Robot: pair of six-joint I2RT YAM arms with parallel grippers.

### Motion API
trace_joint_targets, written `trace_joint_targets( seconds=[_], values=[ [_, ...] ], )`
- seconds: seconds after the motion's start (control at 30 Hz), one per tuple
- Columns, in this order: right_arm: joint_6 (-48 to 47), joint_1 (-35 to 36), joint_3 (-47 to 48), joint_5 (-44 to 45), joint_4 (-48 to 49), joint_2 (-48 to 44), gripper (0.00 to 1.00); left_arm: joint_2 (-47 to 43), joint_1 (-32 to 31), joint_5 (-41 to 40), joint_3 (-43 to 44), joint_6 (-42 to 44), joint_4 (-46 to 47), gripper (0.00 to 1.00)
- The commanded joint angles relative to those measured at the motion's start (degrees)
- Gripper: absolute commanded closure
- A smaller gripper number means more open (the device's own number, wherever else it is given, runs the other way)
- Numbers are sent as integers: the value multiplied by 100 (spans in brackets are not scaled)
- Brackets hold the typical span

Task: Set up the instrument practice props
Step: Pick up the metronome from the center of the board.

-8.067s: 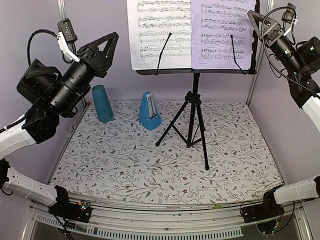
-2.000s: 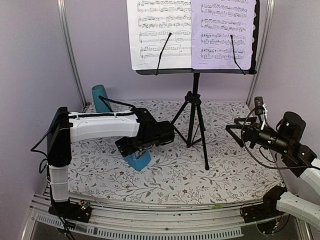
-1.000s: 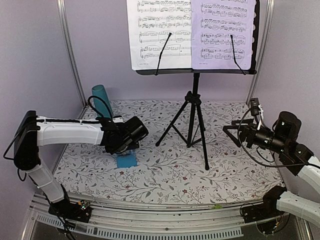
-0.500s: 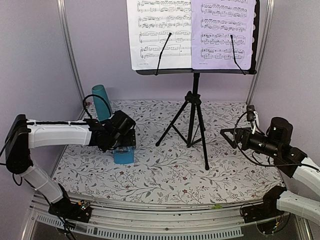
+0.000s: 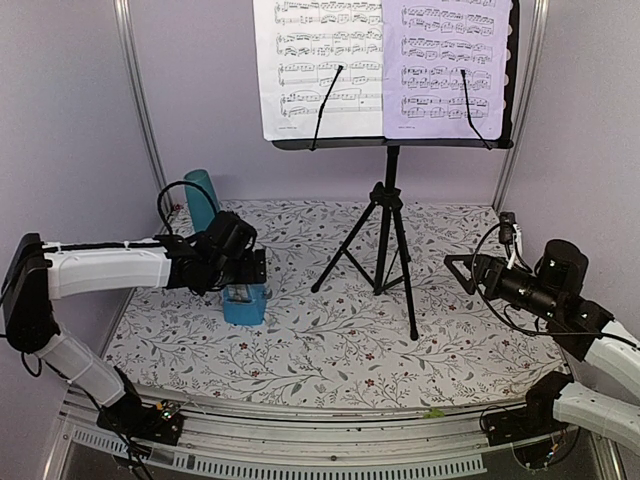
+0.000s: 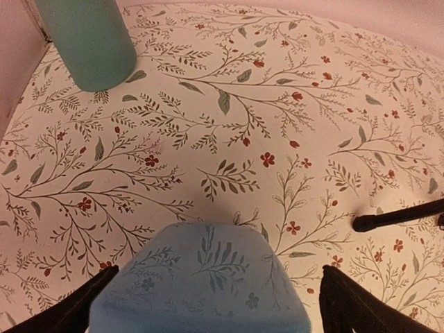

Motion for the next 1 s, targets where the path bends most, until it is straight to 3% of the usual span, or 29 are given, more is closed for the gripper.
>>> trace_joint_targets(
  seconds=[0.0, 0.2, 0.63, 0.77, 0.97],
  values=[
    [-167, 40, 59, -49, -19, 173, 1, -221, 258, 320, -231, 562, 277, 1],
    [-350, 39, 147, -93, -47, 331, 1, -195, 405, 533, -253, 898, 509, 2],
    [-672, 47, 134, -365, -132, 352, 1, 100, 805, 1194, -366, 1600, 1189, 17],
    [-766, 60, 134, -429, -164, 351, 1, 157, 857, 1210, -451, 1610, 1253, 31],
    [-1058, 466, 227, -199, -304, 493, 0, 30, 857, 1669, -508, 1952, 1430, 59]
  ],
)
